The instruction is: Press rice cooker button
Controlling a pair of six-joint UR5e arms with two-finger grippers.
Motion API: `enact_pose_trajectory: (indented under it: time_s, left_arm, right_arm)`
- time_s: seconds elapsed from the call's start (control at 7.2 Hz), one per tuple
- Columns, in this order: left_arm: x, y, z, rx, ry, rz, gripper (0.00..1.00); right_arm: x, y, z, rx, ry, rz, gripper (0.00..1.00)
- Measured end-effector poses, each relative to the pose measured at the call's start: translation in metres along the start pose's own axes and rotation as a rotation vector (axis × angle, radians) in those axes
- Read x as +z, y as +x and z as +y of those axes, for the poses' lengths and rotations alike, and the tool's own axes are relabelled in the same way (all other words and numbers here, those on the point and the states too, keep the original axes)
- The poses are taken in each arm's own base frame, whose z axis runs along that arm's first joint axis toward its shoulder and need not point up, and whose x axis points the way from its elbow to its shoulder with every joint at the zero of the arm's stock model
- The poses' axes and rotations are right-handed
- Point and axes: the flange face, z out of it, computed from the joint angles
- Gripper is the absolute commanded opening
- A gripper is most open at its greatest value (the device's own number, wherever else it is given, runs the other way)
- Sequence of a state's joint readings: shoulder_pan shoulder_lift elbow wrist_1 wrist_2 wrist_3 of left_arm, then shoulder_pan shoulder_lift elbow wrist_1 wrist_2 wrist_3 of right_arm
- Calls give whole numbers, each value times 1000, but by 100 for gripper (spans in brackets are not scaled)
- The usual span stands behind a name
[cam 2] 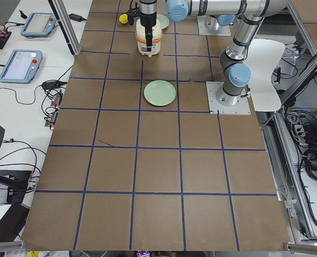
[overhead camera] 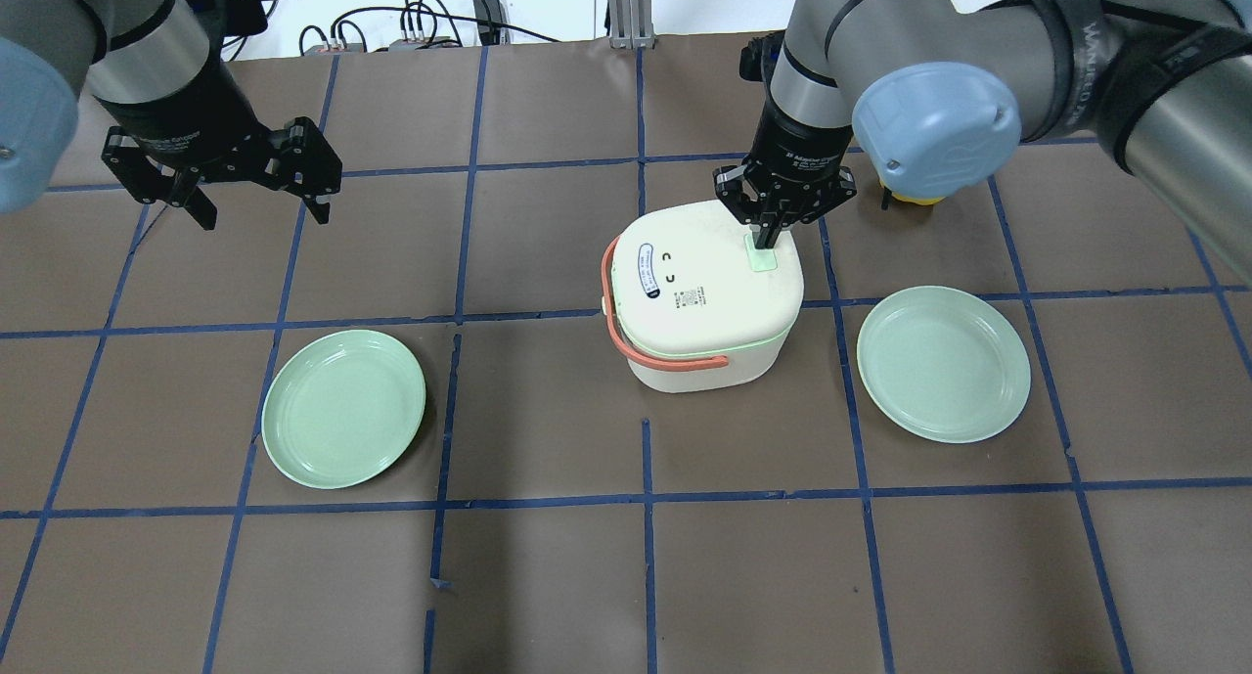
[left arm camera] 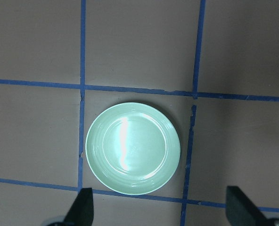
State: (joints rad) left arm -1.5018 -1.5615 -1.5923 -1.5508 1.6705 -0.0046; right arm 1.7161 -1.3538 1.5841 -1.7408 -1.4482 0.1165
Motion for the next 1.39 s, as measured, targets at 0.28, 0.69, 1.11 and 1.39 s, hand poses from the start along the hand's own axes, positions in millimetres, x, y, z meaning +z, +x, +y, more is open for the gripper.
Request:
enact_pose_trajectory:
  time_s: [0.28, 0.69, 1.11, 1.39]
  left_arm:
    - [0, 0, 0, 0, 0, 0, 100]
    - [0, 0, 0, 0, 0, 0, 100]
    - [0, 0, 0, 0, 0, 1, 100]
    - [0, 0, 0, 0, 0, 0, 100]
  right_arm:
    - [-37, -3, 8, 11, 3, 6, 67]
    - [-121, 3, 14, 5, 96, 76, 80]
    - [-144, 41, 19, -15, 82, 169, 86]
    - [-146, 67, 22, -22, 66, 173, 99]
